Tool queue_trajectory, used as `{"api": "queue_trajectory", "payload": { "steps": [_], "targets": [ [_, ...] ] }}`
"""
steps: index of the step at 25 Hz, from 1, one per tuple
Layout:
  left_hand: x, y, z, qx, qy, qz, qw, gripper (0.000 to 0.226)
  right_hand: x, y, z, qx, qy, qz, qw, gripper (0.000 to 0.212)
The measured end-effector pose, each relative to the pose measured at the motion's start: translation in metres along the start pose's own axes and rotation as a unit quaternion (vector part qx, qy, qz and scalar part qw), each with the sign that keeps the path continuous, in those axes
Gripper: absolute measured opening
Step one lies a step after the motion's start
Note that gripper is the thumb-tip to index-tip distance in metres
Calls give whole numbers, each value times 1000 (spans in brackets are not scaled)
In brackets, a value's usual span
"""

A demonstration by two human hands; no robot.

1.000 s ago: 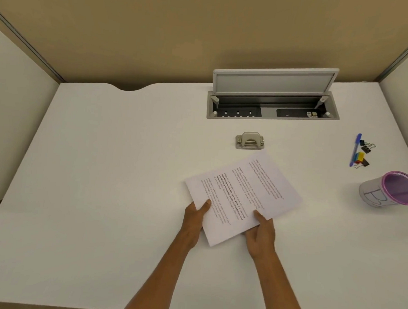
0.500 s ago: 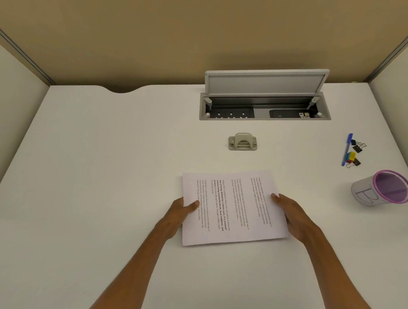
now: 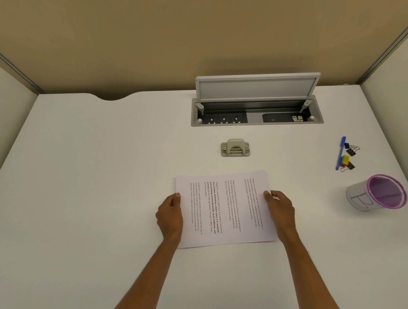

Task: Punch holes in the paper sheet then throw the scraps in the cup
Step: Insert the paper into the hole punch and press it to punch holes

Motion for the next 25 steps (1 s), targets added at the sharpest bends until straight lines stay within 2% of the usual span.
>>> {"api": "queue_trajectory", "payload": {
  "steps": [3,10,15,25],
  "targets": [
    [7,-8,1,-43,44,-7,998,22,10,6,6,56,-11,42,997,17],
    [20,-28,44,-136,-15,-54,989,30,45,23,-3,151,-8,30,988,5],
    [30,-41,61,-147,-27,-62,987,32,63,27,-6,162,-7,24,986,14],
    [34,-49,63,-146,-28,-49,988,33,68,29,-1,165,-14,17,986,10]
  ]
}}
Point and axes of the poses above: each hand's wrist, its own x-axis towards the middle knuckle, its own y-axis out of the back of the hand, z = x × y, the point moved 8 cm from there along x, towards the middle knuckle, and after that the axes turned 14 degrees about x, right-handed, at the moved point
